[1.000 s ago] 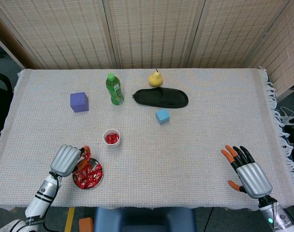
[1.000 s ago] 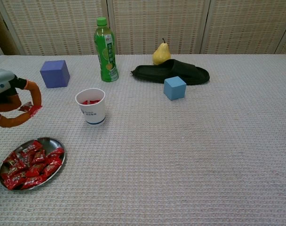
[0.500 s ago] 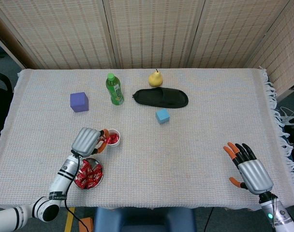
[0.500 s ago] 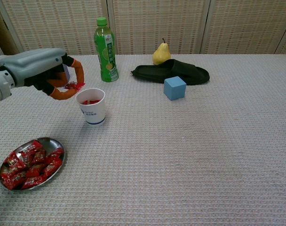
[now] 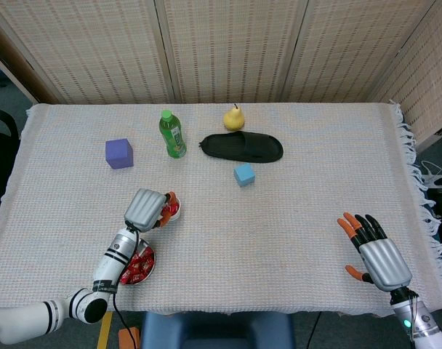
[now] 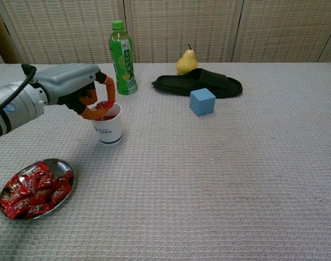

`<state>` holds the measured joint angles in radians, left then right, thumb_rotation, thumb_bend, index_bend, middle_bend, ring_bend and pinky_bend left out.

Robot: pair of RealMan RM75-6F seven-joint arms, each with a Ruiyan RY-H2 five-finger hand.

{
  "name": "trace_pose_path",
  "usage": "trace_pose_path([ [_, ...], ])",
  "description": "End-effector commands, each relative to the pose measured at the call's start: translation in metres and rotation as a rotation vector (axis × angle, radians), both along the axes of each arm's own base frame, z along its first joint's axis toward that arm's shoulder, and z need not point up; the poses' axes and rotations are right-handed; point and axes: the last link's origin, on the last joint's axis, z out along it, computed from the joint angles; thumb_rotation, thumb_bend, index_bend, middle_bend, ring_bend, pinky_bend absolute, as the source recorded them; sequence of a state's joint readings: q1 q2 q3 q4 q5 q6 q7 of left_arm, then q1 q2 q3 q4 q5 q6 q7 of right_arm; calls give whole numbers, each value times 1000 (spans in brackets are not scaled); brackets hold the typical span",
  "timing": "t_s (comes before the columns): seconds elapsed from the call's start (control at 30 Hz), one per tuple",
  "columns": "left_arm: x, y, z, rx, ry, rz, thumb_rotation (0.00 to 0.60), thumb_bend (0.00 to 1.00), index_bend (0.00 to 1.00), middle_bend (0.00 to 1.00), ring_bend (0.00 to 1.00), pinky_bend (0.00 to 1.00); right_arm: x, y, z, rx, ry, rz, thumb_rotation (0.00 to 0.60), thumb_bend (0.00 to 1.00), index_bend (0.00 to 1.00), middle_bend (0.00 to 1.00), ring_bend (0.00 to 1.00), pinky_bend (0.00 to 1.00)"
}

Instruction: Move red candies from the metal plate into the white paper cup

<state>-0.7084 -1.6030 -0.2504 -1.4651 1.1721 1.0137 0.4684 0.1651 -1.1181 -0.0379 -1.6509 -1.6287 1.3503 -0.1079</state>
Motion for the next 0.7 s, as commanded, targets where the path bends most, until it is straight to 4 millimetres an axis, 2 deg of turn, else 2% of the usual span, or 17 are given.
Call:
trace_pose_path([
  [0.03, 0, 1, -3, -1, 9, 1, 600, 420, 390, 1000, 1000, 1000, 0, 0, 0, -1, -1, 0, 600, 97, 0, 0, 0, 0],
  [0.13, -1, 1, -4, -5, 18, 5, 600, 420, 259, 1000, 1000, 1000, 0, 1, 1, -5, -3, 2, 600, 96, 0, 0, 0, 0],
  [0.3, 1, -5, 0, 1, 5, -12, 600, 419, 160, 1000, 1000, 1000, 0, 1, 1, -4, -3, 4, 600, 96, 0, 0, 0, 0],
  [0.47, -5, -31, 16, 0, -41, -52, 600, 416, 159, 1000, 1000, 1000, 2, 4, 2, -2, -6, 12, 600, 96, 0, 0, 0, 0],
  [0.6, -31, -67, 28, -57, -62, -36, 600, 412, 188, 1000, 1000, 1000, 3, 6, 2, -1, -8, 24, 600, 96, 0, 0, 0, 0],
  [0.7, -47, -86, 32, -89, -68, -15, 600, 410, 211, 1000, 1000, 1000, 4, 8, 2, 3, -9, 30, 600, 95, 0, 0, 0, 0],
])
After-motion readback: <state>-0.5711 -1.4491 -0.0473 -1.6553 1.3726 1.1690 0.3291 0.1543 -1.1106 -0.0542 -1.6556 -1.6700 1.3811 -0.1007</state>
